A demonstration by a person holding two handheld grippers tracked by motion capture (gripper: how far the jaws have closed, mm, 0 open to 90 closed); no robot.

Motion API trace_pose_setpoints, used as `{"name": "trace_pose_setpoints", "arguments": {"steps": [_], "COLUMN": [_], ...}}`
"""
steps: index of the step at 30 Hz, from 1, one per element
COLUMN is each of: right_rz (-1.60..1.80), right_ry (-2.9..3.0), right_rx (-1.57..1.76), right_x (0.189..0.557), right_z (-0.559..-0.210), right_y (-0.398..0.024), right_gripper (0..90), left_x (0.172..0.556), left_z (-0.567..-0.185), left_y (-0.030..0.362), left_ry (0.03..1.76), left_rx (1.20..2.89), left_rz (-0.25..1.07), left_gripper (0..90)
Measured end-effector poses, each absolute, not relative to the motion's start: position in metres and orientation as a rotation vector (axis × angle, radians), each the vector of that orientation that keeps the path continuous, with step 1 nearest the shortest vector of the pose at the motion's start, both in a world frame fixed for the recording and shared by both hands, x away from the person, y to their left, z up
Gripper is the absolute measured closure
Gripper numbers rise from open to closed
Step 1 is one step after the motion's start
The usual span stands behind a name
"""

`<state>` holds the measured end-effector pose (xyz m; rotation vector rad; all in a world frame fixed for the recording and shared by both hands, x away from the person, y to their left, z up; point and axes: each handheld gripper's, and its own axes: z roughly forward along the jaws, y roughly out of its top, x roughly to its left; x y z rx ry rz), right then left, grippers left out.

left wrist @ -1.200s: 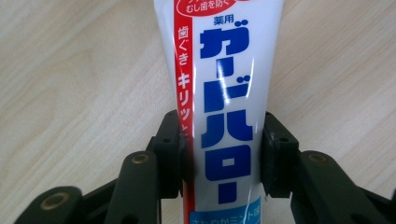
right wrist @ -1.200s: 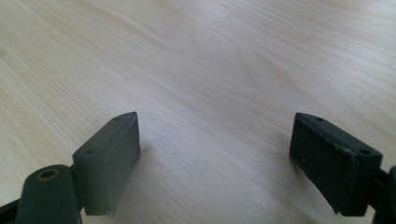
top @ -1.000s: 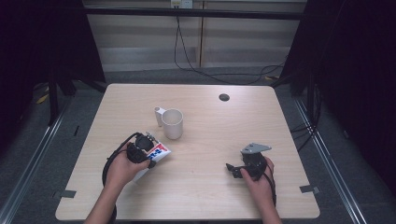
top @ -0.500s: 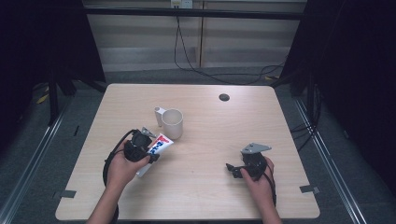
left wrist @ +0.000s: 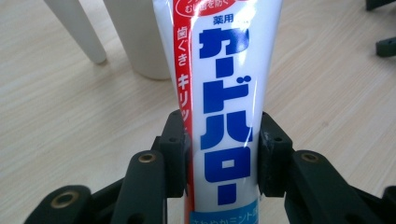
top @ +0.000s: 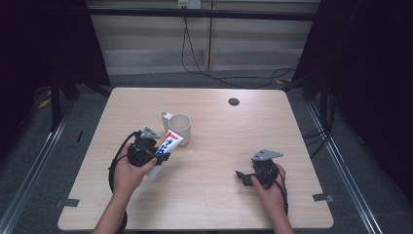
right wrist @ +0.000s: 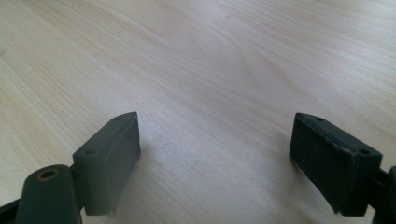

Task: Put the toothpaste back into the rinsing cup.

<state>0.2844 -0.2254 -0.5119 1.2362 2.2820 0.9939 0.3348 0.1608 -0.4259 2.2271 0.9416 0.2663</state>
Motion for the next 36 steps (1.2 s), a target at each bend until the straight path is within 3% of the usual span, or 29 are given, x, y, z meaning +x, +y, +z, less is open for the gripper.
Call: {"name": "trace_pose_setpoints", "arguments": {"steps": [36], "right_rz": [0.993], "right_ry": [2.283], "right_rx": [1.234], "right_x": [0.284], "right_z": [-0.512], "right_y": [-0.225], "right_gripper": [16.1], "left_x": [0.340], "left_z": [-0.399], "left_y": [0.143], "left_ry": [0.894], "left_rx": [1.992], "left_rz": [0.285], "left_gripper": [63.8]}}
